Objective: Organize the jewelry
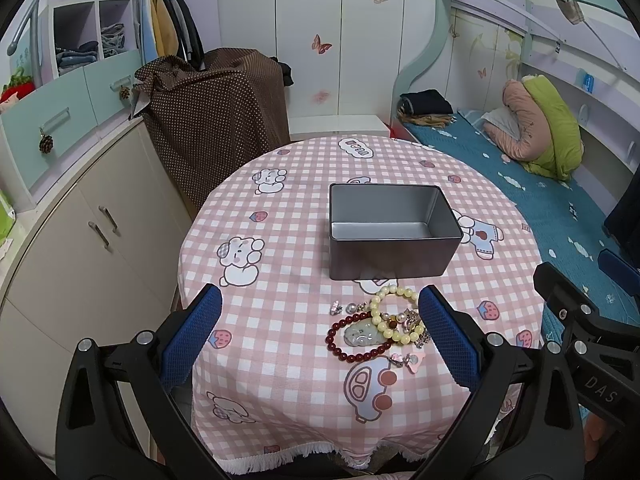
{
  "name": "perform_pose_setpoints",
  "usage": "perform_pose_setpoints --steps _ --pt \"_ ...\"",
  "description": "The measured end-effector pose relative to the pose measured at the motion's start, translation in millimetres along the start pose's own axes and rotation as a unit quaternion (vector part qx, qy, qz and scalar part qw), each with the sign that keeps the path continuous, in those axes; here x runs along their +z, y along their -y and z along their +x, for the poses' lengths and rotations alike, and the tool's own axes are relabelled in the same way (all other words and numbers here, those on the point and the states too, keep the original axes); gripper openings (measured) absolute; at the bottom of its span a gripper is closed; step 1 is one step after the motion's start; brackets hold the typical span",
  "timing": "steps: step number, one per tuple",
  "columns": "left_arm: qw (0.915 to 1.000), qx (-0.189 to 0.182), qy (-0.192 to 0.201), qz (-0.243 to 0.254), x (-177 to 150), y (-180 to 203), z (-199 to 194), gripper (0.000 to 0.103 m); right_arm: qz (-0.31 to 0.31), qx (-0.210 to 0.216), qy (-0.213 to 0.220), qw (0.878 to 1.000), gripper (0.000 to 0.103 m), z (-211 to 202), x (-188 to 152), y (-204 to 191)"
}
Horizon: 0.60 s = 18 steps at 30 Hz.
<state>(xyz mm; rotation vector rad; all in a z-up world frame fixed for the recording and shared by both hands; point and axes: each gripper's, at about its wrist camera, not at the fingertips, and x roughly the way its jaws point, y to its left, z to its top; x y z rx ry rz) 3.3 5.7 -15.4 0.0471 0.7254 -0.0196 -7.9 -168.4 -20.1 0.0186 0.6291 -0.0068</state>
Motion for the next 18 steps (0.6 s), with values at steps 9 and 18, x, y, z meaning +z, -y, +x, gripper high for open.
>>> perform_pose_setpoints --steps 9,18 --pt "1.0 -0.001 -0.001 0.0 1.9 -0.6 0.2 0.099 0.0 -0.001 -0.001 1.0 0.097 0.1 0.1 -0.8" --pt "1.0 -0.001 -0.003 0.0 0.9 -1.4 1.1 0.099 0.0 -0.001 -0.002 1.0 0.097 0.3 0.2 -0.9"
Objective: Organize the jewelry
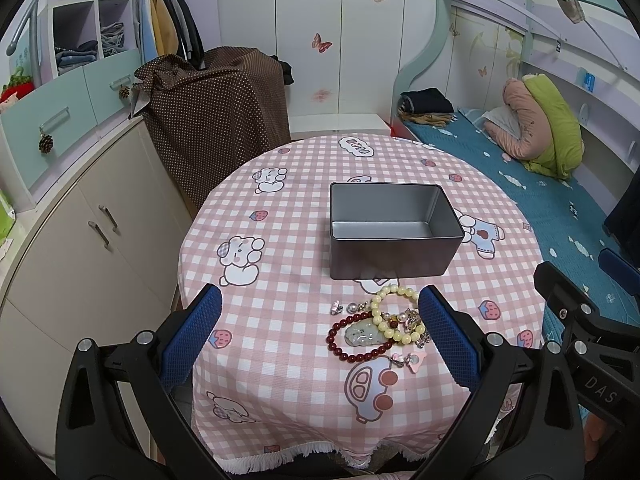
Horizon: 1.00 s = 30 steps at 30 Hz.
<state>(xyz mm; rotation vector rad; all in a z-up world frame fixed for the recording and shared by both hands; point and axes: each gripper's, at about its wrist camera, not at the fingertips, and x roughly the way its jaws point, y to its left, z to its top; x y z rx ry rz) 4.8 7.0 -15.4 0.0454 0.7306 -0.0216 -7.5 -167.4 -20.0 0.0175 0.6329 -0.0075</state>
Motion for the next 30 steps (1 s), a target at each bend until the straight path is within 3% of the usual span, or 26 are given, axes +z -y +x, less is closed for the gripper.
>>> perform_pose_setpoints --steps 18,30 --pt "1.0 -0.002 -0.004 -0.001 -6 -1 5 0.099 -0.002 0.001 -0.002 1.0 0.097 1 0 -1" --pt "0.9982 -0.019 -0.055 -0.01 -12 -10 31 0.099 -0.015 -0.001 -0.036 0.999 0.097 21 -9 -4"
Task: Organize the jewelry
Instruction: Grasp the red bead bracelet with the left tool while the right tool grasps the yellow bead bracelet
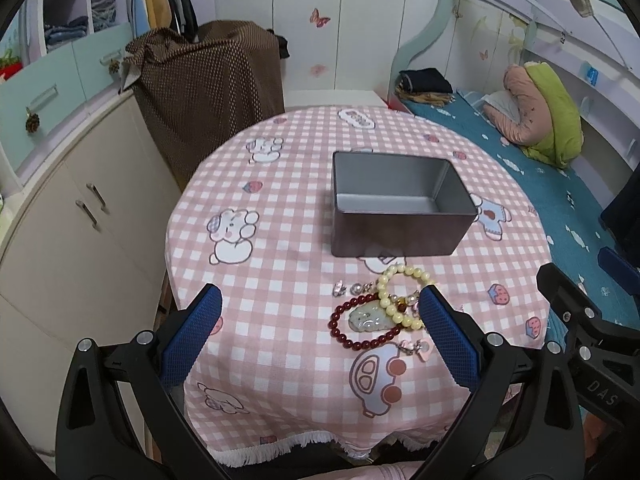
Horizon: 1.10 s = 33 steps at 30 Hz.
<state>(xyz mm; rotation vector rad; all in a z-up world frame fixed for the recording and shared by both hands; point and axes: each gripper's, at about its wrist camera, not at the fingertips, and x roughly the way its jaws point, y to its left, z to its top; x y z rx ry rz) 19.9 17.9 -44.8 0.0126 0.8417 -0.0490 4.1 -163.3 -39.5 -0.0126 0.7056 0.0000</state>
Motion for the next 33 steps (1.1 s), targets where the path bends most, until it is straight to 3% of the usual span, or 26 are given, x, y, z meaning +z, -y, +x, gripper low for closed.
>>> perform_pose_setpoints --steps 14,30,33 --pt "0.996 -0.021 -0.087 0.002 -13 -16 59 0.098 0.005 0.0 -0.074 0.997 0.097 46 -17 0" --pt "0.9933 -0.032 -0.111 0.009 -7 -30 93 0.097 -0.023 0.042 -0.093 0.995 0.09 84 2 -20" --pt "0.9922 -0.032 -0.119 0.02 -8 -31 98 0.088 -0.034 0.047 -0.105 0.993 0.083 95 6 -25"
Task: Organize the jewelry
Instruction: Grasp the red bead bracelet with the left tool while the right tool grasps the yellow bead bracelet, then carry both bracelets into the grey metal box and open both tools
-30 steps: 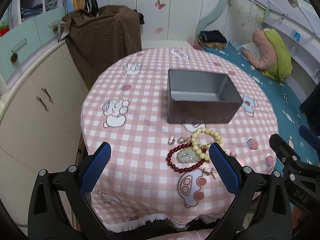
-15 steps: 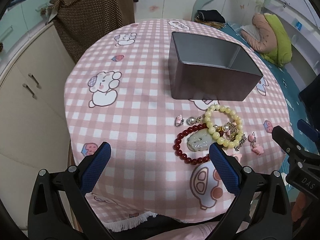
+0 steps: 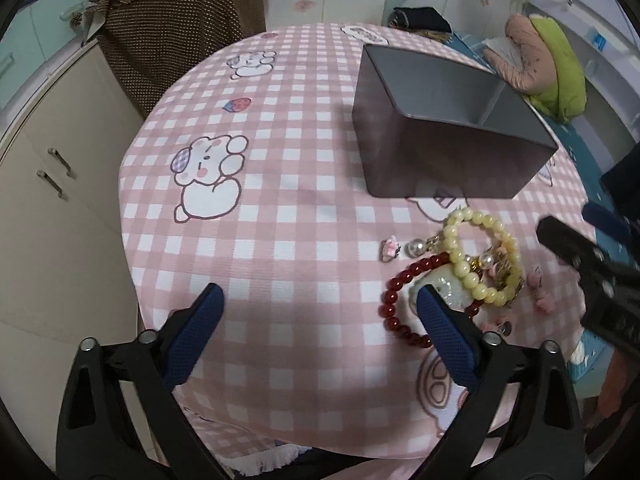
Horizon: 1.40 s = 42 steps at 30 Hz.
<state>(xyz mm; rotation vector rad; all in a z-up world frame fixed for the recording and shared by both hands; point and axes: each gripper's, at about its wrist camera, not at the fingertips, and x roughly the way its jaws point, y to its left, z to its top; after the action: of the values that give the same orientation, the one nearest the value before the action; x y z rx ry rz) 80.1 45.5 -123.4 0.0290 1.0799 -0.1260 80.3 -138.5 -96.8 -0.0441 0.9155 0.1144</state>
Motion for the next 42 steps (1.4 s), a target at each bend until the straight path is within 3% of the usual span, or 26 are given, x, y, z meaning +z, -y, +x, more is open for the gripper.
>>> perform_pose_setpoints --steps 1,6,11,15,16,18,19,22,23,28,32,38,42 --pt "1.0 -0.005 -0.006 0.001 0 -1 3 0.078 -0.004 0.001 -0.003 1.0 0.081 3 2 -2" --pt "0.9997 -0.003 -0.007 0.025 3 3 7 0.078 -0.034 0.021 -0.022 0.999 0.072 18 9 -15" --pt "0.9989 -0.008 0.003 0.046 1 8 7 0.07 -0.053 0.034 -0.06 0.996 0.047 39 10 -25" --pt "0.9981 -0.015 0.006 0.059 -2 8 5 0.07 -0.062 0.048 -0.072 0.994 0.038 43 7 -29" --pt "0.9978 -0.017 0.006 0.064 -3 9 4 0.07 -0.064 0.041 -0.072 0.994 0.031 43 7 -29" --pt "0.9968 -0.021 0.015 0.076 -7 10 2 0.059 -0.069 0.04 -0.071 0.994 0.019 42 6 -29" --pt "0.9965 -0.025 0.019 0.078 -8 11 0 0.045 -0.066 0.039 -0.071 0.994 0.01 42 5 -27" --pt "0.9956 -0.035 0.024 0.084 -8 13 -1 0.012 -0.049 0.054 -0.072 0.995 0.009 41 5 -20" --pt "0.9955 -0.041 0.023 0.083 -8 13 0 0.008 -0.046 0.056 -0.069 0.995 0.009 41 5 -19" --pt "0.9953 -0.086 0.02 0.039 -3 5 -3 0.008 -0.034 0.069 -0.042 0.996 0.009 22 13 -13" --pt "0.9913 -0.123 0.043 0.021 4 4 -19 0.008 -0.026 0.075 -0.023 0.997 0.009 7 18 -9" --pt "0.9813 -0.17 0.082 0.036 13 20 -48 0.008 -0.017 0.079 0.013 0.997 0.009 -20 26 -4" --pt "0.9781 -0.176 0.103 0.041 20 29 -60 0.008 -0.011 0.073 0.034 0.997 0.009 -34 25 3"
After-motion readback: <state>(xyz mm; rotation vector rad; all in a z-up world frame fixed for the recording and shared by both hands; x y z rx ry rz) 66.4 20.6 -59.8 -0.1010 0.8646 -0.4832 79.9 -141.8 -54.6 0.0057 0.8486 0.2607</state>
